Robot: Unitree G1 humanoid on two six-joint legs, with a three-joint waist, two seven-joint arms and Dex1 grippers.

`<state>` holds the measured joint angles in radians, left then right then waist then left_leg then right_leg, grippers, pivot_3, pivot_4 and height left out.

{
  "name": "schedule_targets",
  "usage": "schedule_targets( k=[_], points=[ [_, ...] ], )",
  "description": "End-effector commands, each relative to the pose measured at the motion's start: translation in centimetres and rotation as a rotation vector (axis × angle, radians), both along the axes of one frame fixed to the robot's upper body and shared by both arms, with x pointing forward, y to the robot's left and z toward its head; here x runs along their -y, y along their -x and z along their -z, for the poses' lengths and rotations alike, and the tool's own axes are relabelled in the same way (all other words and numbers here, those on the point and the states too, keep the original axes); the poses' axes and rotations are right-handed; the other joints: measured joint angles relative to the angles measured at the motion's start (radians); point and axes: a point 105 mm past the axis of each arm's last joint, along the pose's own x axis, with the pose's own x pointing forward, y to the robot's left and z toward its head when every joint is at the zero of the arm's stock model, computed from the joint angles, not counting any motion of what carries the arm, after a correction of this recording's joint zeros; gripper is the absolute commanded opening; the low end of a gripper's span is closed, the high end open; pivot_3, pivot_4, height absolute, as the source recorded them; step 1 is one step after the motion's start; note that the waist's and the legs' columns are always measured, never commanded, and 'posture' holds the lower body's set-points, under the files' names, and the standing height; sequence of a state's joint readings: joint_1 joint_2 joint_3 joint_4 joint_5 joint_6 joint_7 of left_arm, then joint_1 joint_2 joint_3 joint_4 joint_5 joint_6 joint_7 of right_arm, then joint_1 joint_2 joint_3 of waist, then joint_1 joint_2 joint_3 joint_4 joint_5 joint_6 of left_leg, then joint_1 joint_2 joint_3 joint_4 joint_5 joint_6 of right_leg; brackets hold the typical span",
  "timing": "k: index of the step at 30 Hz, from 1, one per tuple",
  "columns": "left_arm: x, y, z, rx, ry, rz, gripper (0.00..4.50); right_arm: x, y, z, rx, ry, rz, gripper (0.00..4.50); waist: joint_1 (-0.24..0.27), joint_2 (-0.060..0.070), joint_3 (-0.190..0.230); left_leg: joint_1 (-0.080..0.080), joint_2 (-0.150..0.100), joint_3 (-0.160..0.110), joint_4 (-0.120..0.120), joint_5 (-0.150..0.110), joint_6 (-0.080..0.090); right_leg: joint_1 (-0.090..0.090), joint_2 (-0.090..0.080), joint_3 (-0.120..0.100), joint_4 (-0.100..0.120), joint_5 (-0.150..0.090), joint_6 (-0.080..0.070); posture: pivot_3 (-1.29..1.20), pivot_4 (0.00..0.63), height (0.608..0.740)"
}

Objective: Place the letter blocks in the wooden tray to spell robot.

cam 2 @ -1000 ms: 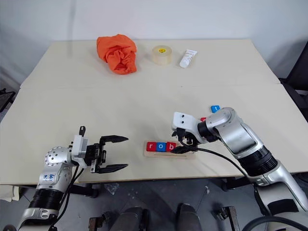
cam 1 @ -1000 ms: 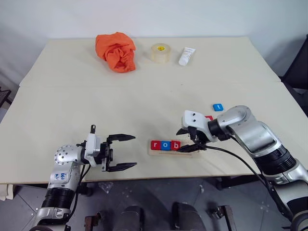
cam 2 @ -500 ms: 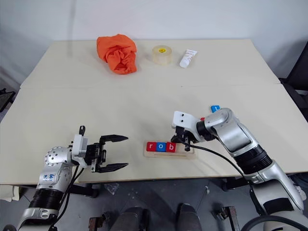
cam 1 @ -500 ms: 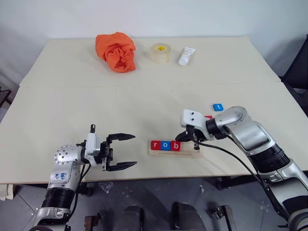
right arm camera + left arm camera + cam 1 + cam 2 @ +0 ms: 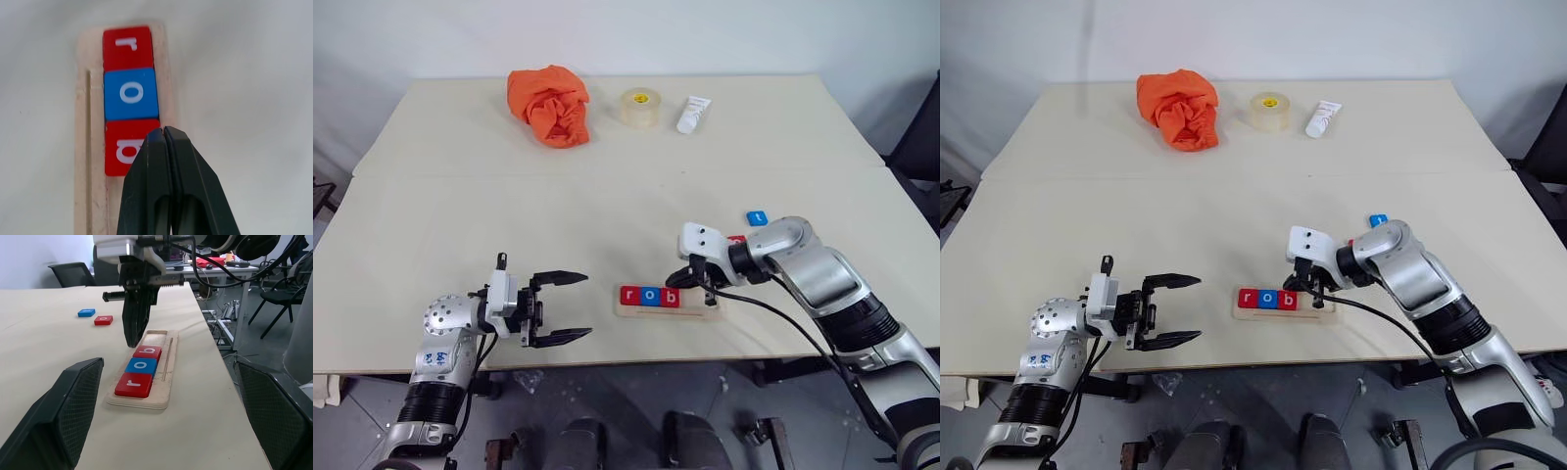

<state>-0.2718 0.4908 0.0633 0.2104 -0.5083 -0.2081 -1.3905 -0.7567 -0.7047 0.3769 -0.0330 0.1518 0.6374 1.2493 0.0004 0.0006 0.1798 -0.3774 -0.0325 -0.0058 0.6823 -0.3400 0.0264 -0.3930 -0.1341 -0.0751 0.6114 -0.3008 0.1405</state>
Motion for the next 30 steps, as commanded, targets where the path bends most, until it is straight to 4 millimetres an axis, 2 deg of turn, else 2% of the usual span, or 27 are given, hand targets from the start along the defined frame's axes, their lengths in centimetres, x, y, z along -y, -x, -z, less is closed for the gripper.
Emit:
schedule_targets(
  k=[1, 3, 10, 12, 17, 21, 24, 30],
  points=[
    [-0.4, 0.1, -0.7, 0.031, 0.003, -0.001, 4.5, 1.9, 0.7, -1.9, 0.022, -0.041, 0.012, 0.83, 0.002, 0.0, 0.0, 0.0, 0.0, -0.001, 0.0, 0.0, 0.0, 0.0, 0.0, -0.001, 0.0, 0.0, 0.0, 0.0, 0.15, 0.74],
    [-0.4, 0.2, -0.6, 0.028, 0.002, 0.001, 4.5, 2.9, 0.7, -1.9, 0.028, -0.055, 0.045, 1.54, 0.001, 0.0, 0.0, 0.0, 0.0, -0.002, 0.0, 0.0, 0.0, 0.001, 0.0, -0.002, -0.001, 0.0, 0.0, 0.0, 0.15, 0.74],
    [-0.2, -0.4, -0.6, 0.018, 0.002, 0.026, 4.5, 9.3, -0.3, -2.6, 0.091, -0.124, 0.319, 4.0, 0.001, 0.0, 0.0, 0.0, 0.0, 0.0, 0.0, 0.0, 0.0, 0.001, 0.0, -0.001, -0.001, 0.0, 0.0, 0.0, 0.15, 0.74],
    [-0.2, -0.5, -0.6, 0.016, 0.003, 0.034, 4.5, 10.7, -0.1, -2.6, 0.096, -0.143, 0.374, 4.48, 0.001, 0.0, 0.0, 0.0, 0.0, 0.0, 0.0, 0.0, 0.0, 0.001, 0.0, -0.001, -0.001, 0.0, 0.0, 0.0, 0.15, 0.74],
    [-0.1, -0.8, -0.5, 0.008, 0.005, 0.047, 4.5, 14.8, 0.4, -2.7, 0.139, -0.236, 0.554, 4.48, 0.004, 0.0, 0.0, 0.0, 0.0, 0.001, 0.0, 0.0, 0.0, 0.001, 0.0, -0.001, 0.0, 0.0, 0.0, 0.0, 0.15, 0.74],
    [-0.1, -1.0, -0.6, 0.003, 0.007, 0.057, 4.5, 16.9, 2.1, -1.9, 0.14, -0.297, 0.598, 4.48, 0.006, 0.0, 0.0, 0.0, 0.0, 0.002, 0.0, 0.0, 0.0, 0.001, 0.0, -0.001, 0.0, 0.0, 0.0, 0.0, 0.15, 0.74],
    [-0.1, -1.1, -0.6, 0.002, 0.008, 0.063, 4.5, 17.9, 3.0, -1.5, 0.156, -0.346, 0.627, 4.48, 0.008, 0.0, 0.0, 0.0, 0.0, 0.002, 0.0, 0.0, 0.001, 0.002, 0.0, -0.001, 0.0, 0.0, 0.0, 0.0, 0.15, 0.74],
    [-0.5, -1.2, -0.7, -0.003, -0.003, 0.072, 4.5, 18.5, 5.1, -0.8, 0.163, -0.419, 0.645, 4.48, 0.016, 0.0, 0.0, 0.002, 0.001, 0.005, 0.0, 0.0, 0.001, 0.002, 0.0, -0.001, 0.0, 0.0, 0.0, 0.0, 0.15, 0.74]
  ],
)
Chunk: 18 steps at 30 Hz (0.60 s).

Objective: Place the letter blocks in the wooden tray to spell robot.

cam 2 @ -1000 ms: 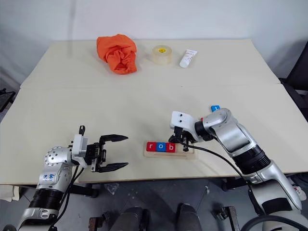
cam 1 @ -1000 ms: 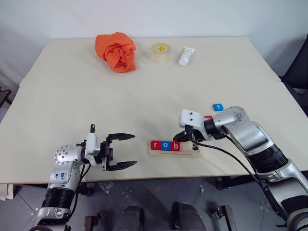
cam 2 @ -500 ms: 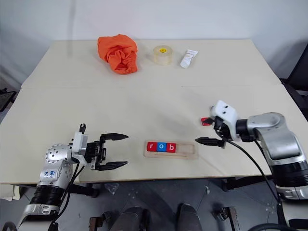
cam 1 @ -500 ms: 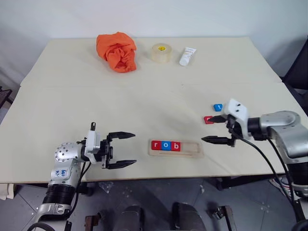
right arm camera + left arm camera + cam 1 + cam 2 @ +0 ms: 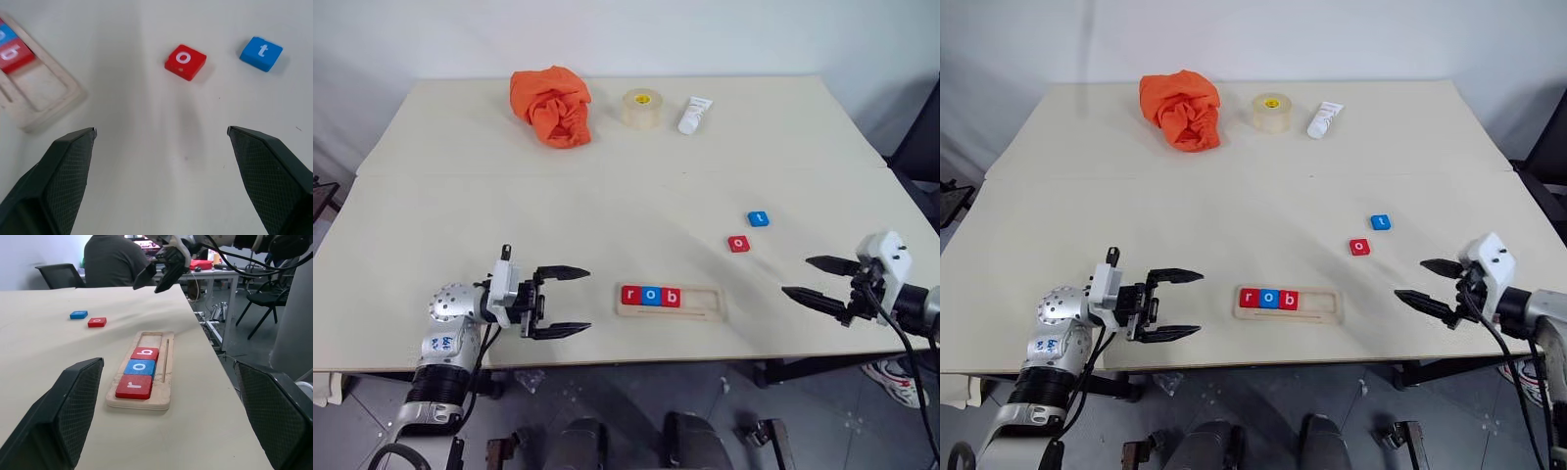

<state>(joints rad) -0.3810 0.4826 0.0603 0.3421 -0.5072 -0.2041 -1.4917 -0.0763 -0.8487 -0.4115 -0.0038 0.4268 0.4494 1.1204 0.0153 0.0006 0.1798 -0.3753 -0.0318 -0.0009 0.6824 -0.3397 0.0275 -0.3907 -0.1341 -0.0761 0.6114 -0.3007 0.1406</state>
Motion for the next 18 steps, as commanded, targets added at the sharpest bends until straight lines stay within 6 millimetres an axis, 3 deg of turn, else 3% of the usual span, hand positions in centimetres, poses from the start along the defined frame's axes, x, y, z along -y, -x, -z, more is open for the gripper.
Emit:
schedule_targets(
  k=[1, 9, 18],
  points=[
    [-0.5, -0.1, -0.5, 0.013, 0.004, -0.002, 4.5, 0.3, 0.7, -1.4, 0.074, -0.019, 0.013, 4.48, 0.002, 0.0, 0.0, 0.0, 0.0, 0.0, 0.0, 0.0, 0.0, 0.0, 0.0, 0.0, 0.0, 0.0, 0.0, 0.0, 0.15, 0.74],
    [-0.9, -0.2, -0.5, 0.011, -0.007, 0.0, 4.5, 1.2, 1.8, -1.4, 0.065, -0.013, 0.062, 4.48, 0.009, 0.0, 0.0, 0.001, 0.0, 0.002, 0.0, 0.0, 0.0, 0.0, 0.0, 0.001, 0.0, 0.0, 0.0, 0.0, 0.15, 0.74],
    [-0.8, -0.3, -0.7, 0.016, -0.007, 0.002, 4.5, 1.1, 1.6, -1.4, 0.057, -0.009, 0.077, 4.48, 0.009, 0.0, 0.0, 0.001, 0.0, 0.002, 0.0, 0.0, 0.0, 0.0, 0.0, 0.001, -0.001, 0.0, 0.0, 0.0, 0.15, 0.74]
  ],
)
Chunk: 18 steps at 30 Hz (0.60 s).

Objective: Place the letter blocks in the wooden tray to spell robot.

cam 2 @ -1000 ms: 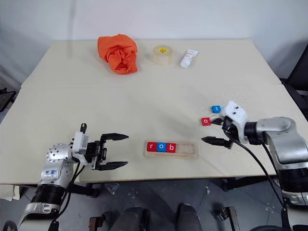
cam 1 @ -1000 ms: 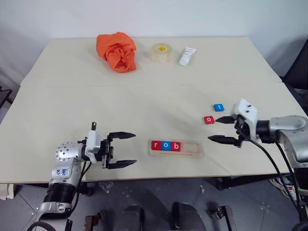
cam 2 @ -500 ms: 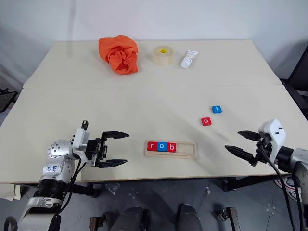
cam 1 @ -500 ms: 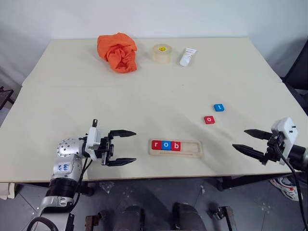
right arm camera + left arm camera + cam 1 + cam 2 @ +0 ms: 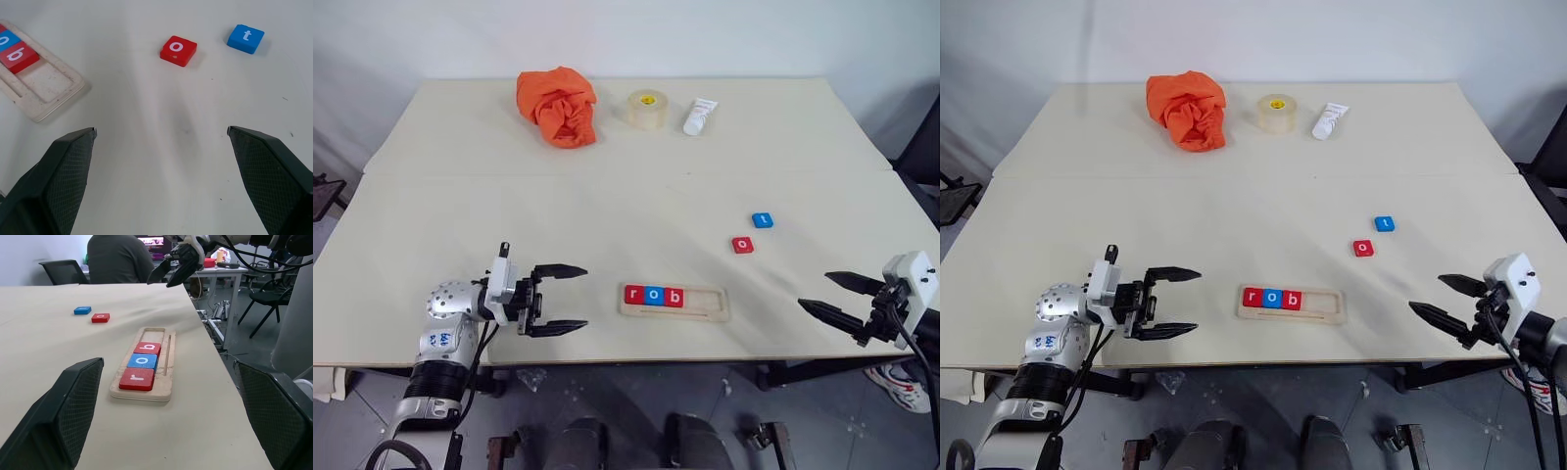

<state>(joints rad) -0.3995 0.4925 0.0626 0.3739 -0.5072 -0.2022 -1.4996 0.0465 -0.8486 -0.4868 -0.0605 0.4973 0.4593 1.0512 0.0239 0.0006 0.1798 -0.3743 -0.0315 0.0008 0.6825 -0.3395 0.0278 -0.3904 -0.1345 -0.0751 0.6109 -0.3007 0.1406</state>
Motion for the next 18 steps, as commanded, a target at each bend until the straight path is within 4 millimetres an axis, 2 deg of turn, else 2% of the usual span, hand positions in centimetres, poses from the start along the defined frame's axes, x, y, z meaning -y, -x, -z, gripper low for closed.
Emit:
schedule_targets(
  k=[1, 11, 14, 18],
  points=[
    [-0.5, 0.0, -0.7, 0.027, -0.001, 0.009, 4.5, -0.2, -0.1, -1.7, 0.056, 0.024, -0.01, 4.48, 0.0, 0.0, 0.0, 0.0, 0.0, 0.0, 0.0, 0.0, 0.0, 0.0, 0.0, 0.0, 0.0, 0.0, 0.0, 0.0, 0.15, 0.74],
    [-0.5, 0.0, -0.6, 0.028, 0.004, 0.006, 4.5, -0.4, -0.6, -1.7, 0.038, 0.032, 0.019, 4.48, 0.0, 0.0, 0.0, 0.0, 0.0, 0.0, 0.0, 0.0, 0.0, 0.0, 0.0, 0.0, 0.0, 0.0, 0.0, 0.0, 0.15, 0.74],
    [-0.4, -0.1, -0.6, 0.029, 0.005, 0.005, 4.5, -1.3, -1.9, -1.9, 0.059, 0.013, 0.051, 4.48, 0.0, 0.0, 0.0, 0.0, 0.0, 0.0, 0.0, 0.0, 0.0, 0.0, 0.0, 0.0, 0.0, 0.0, 0.0, 0.0, 0.15, 0.74],
    [-0.1, -0.1, -0.5, 0.032, 0.011, 0.008, 4.5, -3.2, -4.7, -1.3, 0.069, -0.01, 0.104, 4.48, -0.007, 0.0, 0.0, 0.001, 0.001, 0.001, 0.0, 0.0, 0.0, -0.001, 0.0, 0.0, 0.0, 0.0, 0.0, 0.0, 0.15, 0.74]
  ],
)
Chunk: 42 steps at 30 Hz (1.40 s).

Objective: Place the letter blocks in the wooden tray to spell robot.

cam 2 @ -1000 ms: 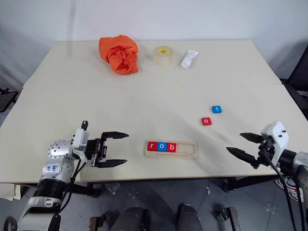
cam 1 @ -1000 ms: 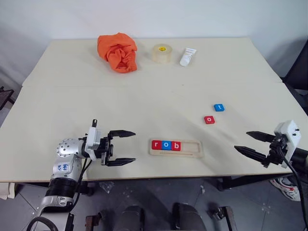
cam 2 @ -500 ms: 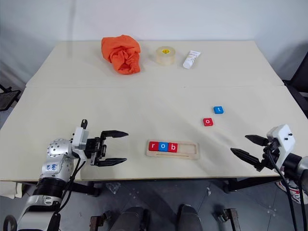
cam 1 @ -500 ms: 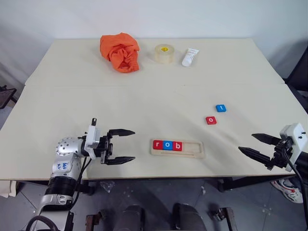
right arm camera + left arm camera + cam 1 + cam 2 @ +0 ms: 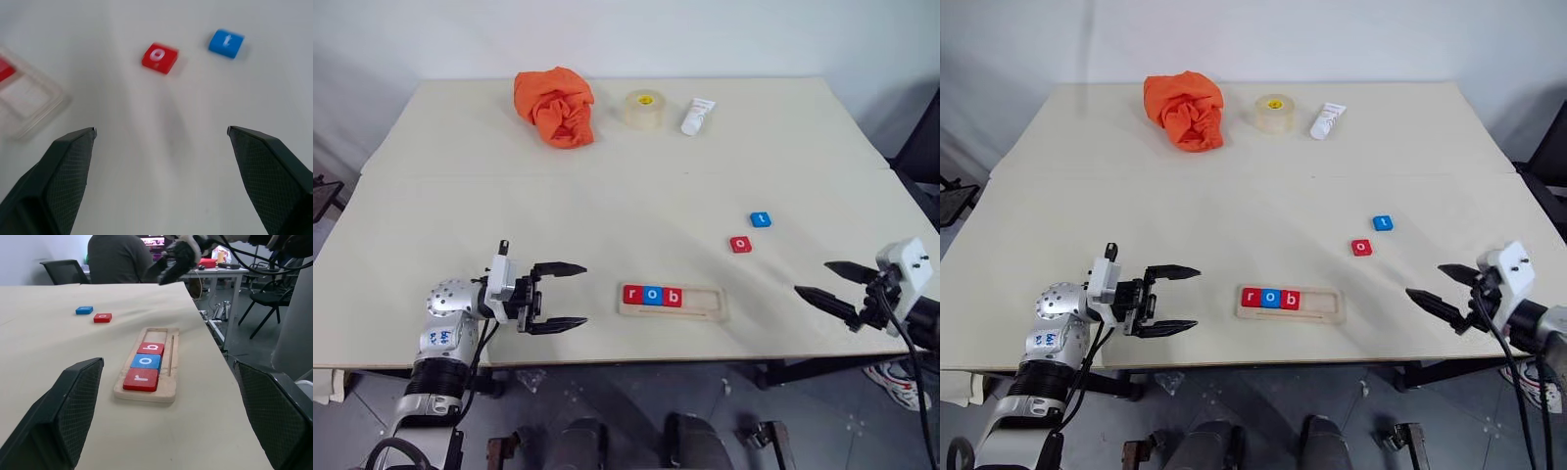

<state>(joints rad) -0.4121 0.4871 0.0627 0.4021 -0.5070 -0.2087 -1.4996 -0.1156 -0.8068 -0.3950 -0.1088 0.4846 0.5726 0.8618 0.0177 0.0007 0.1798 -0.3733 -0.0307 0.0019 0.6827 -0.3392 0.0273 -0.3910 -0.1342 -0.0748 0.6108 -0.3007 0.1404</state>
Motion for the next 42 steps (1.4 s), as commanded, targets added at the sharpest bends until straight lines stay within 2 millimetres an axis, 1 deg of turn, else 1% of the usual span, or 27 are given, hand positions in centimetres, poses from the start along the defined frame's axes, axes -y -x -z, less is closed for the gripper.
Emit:
schedule_targets(
  k=[1, 4, 9, 15, 24, 27, 30, 32, 34, 35, 36, 38, 40, 42],
  points=[
    [0.0, 0.2, -0.6, 0.039, 0.004, 0.016, 4.5, -1.6, -2.0, 0.2, 0.021, -0.01, 0.038, 4.48, -0.001, 0.0, 0.0, 0.0, 0.0, 0.0, 0.0, 0.0, 0.0, 0.0, 0.0, 0.0, 0.0, 0.0, 0.0, 0.0, 0.15, 0.74],
    [0.1, 0.4, -0.6, 0.042, 0.006, 0.017, 4.5, -2.6, -4.4, 0.6, 0.045, -0.029, 0.099, 4.48, -0.002, 0.0, 0.0, 0.0, 0.0, 0.0, 0.0, 0.0, 0.0, -0.001, 0.0, 0.0, 0.001, 0.0, 0.0, 0.0, 0.15, 0.74],
    [0.0, 0.7, -0.5, 0.045, 0.011, 0.001, 4.5, -4.0, -6.7, 1.5, 0.055, -0.041, 0.152, 4.48, 0.002, 0.0, 0.0, -0.001, -0.001, -0.001, 0.0, 0.0, 0.0, -0.001, 0.0, 0.0, 0.002, 0.0, 0.0, 0.0, 0.15, 0.74],
    [-0.1, 1.4, -0.2, 0.04, 0.018, -0.023, 4.5, -5.3, -7.9, 2.8, 0.034, -0.059, 0.186, 4.48, -0.003, 0.0, 0.0, -0.001, -0.001, -0.001, -0.001, 0.0, 0.0, -0.001, 0.0, -0.001, 0.003, 0.0, 0.0, 0.0, 0.15, 0.74],
    [0.1, 1.6, 0.0, 0.039, 0.027, -0.041, 4.5, -6.5, -8.3, 4.6, -0.009, -0.069, 0.214, 4.48, -0.021, 0.0, 0.0, 0.0, 0.0, -0.001, -0.001, 0.0, 0.0, -0.001, 0.0, 0.0, 0.005, 0.0, 0.0, 0.0, 0.15, 0.74],
    [0.2, 1.5, 0.0, 0.04, 0.031, -0.047, 4.5, -6.1, -8.4, 5.2, -0.013, -0.023, 0.276, 3.92, -0.022, 0.0, 0.0, 0.001, 0.0, 0.0, -0.001, 0.0, 0.0, -0.001, 0.0, 0.0, 0.007, 0.0, 0.0, 0.0, 0.15, 0.74],
    [0.2, 1.5, 0.1, 0.039, 0.034, -0.05, 4.5, -6.3, -8.4, 5.1, -0.001, -0.028, 0.296, 3.0, -0.022, 0.0, 0.0, 0.001, 0.0, 0.0, -0.001, 0.0, 0.0, -0.001, 0.0, 0.0, 0.007, 0.0, 0.0, 0.0, 0.15, 0.74],
    [0.3, 1.5, 0.1, 0.037, 0.035, -0.047, 4.5, -6.8, -8.2, 5.0, 0.003, -0.037, 0.287, 2.3, -0.02, 0.0, 0.0, 0.001, 0.0, 0.0, 0.0, 0.0, 0.0, -0.001, 0.0, 0.001, 0.007, 0.0, 0.0, 0.0, 0.15, 0.74],
    [0.3, 1.5, 0.1, 0.035, 0.035, -0.041, 4.5, -7.1, -7.9, 4.5, 0.022, -0.042, 0.277, 1.65, -0.019, 0.001, 0.0, 0.001, 0.0, 0.0, 0.0, 0.0, 0.0, -0.001, -0.001, 0.001, 0.007, 0.0, 0.0, 0.0, 0.15, 0.74],
    [0.3, 1.5, 0.2, 0.034, 0.033, -0.038, 4.5, -6.9, -7.7, 3.9, 0.048, -0.033, 0.285, 1.45, -0.019, 0.0, 0.0, 0.001, 0.0, -0.001, 0.0, 0.0, 0.0, -0.001, -0.001, 0.001, 0.007, 0.0, 0.0, 0.0, 0.15, 0.74],
    [0.3, 1.5, 0.2, 0.034, 0.031, -0.035, 4.5, -6.7, -7.6, 3.5, 0.067, -0.026, 0.292, 1.46, -0.019, 0.001, 0.0, 0.001, -0.001, -0.001, 0.0, 0.0, 0.0, -0.001, -0.001, 0.001, 0.007, 0.0, 0.0, 0.0, 0.15, 0.74],
    [0.2, 1.4, 0.2, 0.034, 0.026, -0.033, 4.5, -5.9, -7.0, 2.0, 0.118, -0.043, 0.36, 1.46, -0.019, 0.001, 0.0, 0.001, -0.001, -0.001, -0.001, 0.0, 0.0, -0.002, -0.001, 0.001, 0.007, 0.0, 0.0, 0.0, 0.15, 0.74],
    [0.1, 1.3, 0.2, 0.032, 0.023, -0.03, 4.5, -5.5, -5.6, 1.3, 0.137, -0.032, 0.396, 1.46, -0.018, 0.001, 0.0, 0.0, -0.001, -0.001, -0.001, 0.0, 0.0, -0.003, -0.001, 0.001, 0.007, 0.0, 0.0, 0.0, 0.15, 0.74],
    [0.1, 1.2, 0.2, 0.031, 0.022, -0.024, 4.5, -5.3, -4.2, 1.1, 0.133, -0.004, 0.409, 1.46, -0.017, 0.001, 0.0, 0.0, 0.0, -0.001, -0.001, 0.0, 0.0, -0.003, 0.0, 0.0, 0.007, 0.0, 0.0, 0.0, 0.15, 0.74]
  ],
)
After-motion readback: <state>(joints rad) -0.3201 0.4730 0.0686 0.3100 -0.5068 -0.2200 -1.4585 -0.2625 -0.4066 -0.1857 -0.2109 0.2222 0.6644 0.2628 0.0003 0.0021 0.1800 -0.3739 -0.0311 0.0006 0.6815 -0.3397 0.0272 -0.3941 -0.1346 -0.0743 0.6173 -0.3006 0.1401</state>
